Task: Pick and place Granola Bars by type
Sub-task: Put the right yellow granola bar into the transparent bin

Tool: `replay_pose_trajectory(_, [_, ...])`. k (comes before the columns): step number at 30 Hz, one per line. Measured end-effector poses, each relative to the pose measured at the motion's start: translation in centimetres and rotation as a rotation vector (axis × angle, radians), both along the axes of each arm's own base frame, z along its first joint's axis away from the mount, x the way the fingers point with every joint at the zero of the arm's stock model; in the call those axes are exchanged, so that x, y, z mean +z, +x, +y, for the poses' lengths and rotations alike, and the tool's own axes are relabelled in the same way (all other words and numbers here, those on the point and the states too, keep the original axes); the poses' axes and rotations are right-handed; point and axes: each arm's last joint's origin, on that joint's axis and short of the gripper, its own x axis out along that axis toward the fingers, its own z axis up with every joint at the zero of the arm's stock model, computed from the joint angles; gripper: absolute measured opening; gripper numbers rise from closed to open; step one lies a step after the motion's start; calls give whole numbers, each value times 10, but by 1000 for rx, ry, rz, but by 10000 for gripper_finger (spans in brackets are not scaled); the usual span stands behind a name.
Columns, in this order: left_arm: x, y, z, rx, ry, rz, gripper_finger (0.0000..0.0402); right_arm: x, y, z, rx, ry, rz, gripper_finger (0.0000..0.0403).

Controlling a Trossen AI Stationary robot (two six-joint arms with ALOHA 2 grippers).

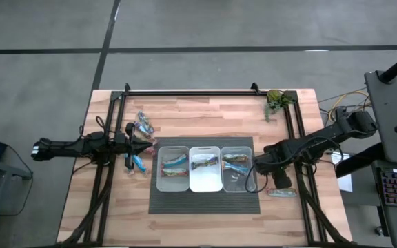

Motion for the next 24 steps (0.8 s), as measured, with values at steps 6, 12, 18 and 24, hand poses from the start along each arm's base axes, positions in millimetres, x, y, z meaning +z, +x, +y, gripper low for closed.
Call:
replay_pose_trajectory(6, [0, 0, 0, 0, 0, 0, 0, -5, -1, -1, -26, -27, 6, 171])
replay_pose_trajectory(12, [0, 0, 0, 0, 0, 0, 0, -9, 1, 0, -34, -33, 24, 187])
replay_pose_trajectory(18, [0, 0, 0, 0, 0, 0, 0, -16, 4, 0, -47, -41, 49, 189])
replay_pose_trajectory(24, [0, 0, 0, 0, 0, 0, 0, -18, 11, 2, -74, -25, -3, 190])
